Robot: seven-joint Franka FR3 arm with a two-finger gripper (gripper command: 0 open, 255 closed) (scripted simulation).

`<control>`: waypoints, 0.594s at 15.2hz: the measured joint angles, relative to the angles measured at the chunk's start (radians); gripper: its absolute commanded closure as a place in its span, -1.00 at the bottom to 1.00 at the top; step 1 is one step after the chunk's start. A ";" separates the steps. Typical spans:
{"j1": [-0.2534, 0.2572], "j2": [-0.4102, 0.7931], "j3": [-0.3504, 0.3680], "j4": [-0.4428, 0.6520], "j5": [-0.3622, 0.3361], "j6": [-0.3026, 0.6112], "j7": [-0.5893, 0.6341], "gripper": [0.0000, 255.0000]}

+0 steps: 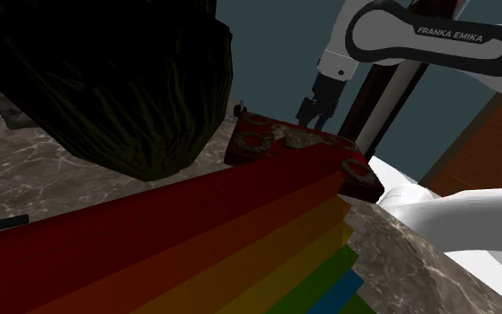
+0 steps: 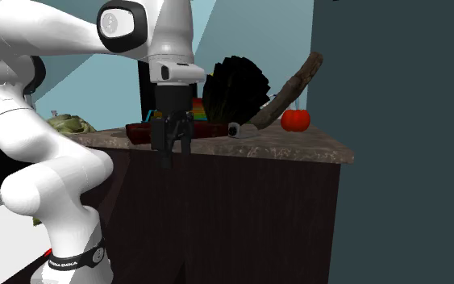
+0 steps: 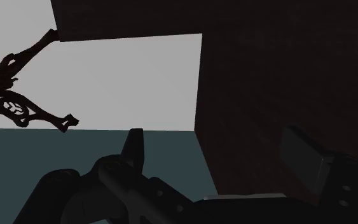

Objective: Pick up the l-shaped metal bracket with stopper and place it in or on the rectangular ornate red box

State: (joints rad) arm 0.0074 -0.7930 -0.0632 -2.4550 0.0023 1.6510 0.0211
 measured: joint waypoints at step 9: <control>0.068 0.172 0.112 0.205 0.052 -0.029 0.073 -1.00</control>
State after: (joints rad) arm 0.0749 -0.6210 0.0490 -2.2504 0.0541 1.6221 0.0940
